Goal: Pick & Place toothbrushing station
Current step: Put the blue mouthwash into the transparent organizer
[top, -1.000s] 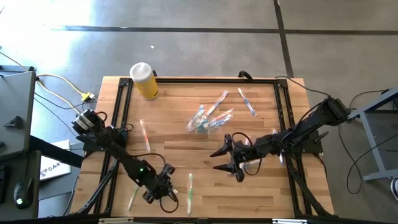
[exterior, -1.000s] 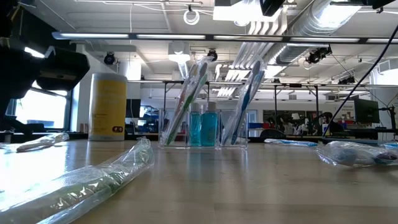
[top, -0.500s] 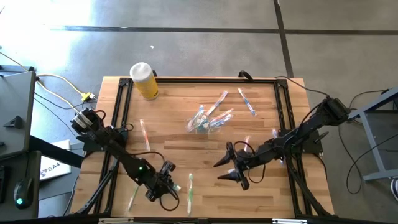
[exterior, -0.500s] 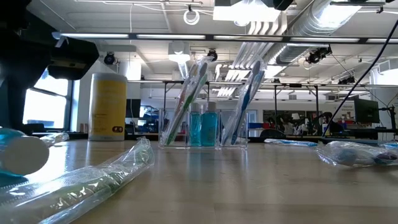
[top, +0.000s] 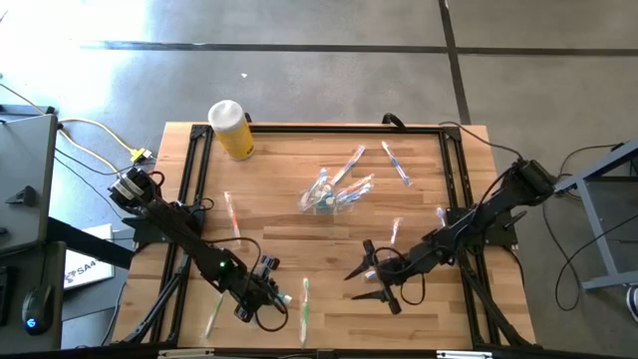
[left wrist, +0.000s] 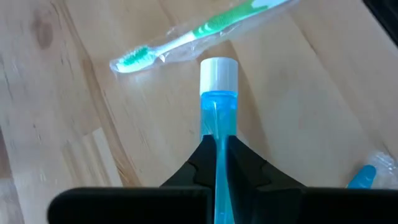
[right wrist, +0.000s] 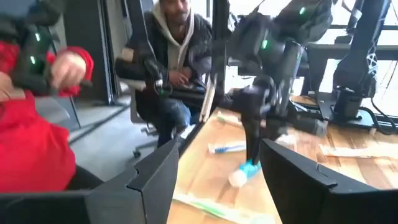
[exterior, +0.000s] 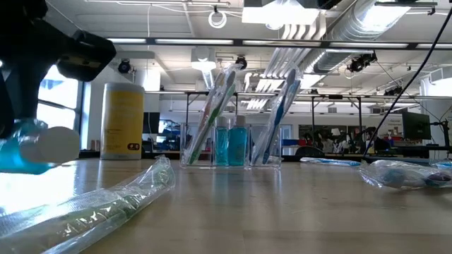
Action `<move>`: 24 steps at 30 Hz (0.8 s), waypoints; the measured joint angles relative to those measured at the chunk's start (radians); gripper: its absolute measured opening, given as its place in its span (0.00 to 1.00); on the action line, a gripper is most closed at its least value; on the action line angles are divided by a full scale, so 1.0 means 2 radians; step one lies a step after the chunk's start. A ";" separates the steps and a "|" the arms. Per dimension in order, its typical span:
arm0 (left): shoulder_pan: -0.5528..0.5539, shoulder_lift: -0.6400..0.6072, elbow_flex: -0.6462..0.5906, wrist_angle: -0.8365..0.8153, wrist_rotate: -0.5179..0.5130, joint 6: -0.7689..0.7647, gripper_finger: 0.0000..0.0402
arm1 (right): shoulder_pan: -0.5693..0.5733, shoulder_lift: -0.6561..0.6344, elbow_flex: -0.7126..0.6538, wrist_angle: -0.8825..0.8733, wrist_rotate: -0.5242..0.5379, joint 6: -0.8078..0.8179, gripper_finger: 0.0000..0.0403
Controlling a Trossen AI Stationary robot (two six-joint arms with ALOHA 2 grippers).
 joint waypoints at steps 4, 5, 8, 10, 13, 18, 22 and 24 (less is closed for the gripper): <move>0.000 -0.002 0.000 -0.002 0.003 0.000 0.02 | -0.001 0.027 0.000 0.012 0.028 -0.003 0.54; 0.000 -0.002 0.000 -0.002 0.003 0.000 0.02 | -0.001 0.031 0.000 0.012 0.036 -0.003 0.54; 0.000 -0.002 0.000 -0.002 0.002 -0.009 0.02 | -0.004 0.043 0.000 0.020 0.043 -0.005 0.54; 0.000 -0.002 0.000 -0.001 -0.001 -0.009 0.01 | -0.007 0.048 0.000 0.021 0.042 -0.005 0.54; 0.000 -0.003 0.000 0.000 -0.007 -0.009 0.01 | -0.017 0.073 0.009 0.032 0.050 -0.004 0.54; 0.000 -0.003 0.000 0.002 -0.056 -0.008 0.01 | -0.030 0.139 0.057 0.028 0.061 -0.027 0.54; 0.000 -0.003 0.003 0.000 -0.085 -0.008 0.01 | -0.033 0.184 0.108 0.007 0.127 -0.031 0.54; 0.000 -0.003 0.010 0.000 -0.095 -0.008 0.01 | -0.036 0.199 0.129 -0.019 0.159 -0.027 0.54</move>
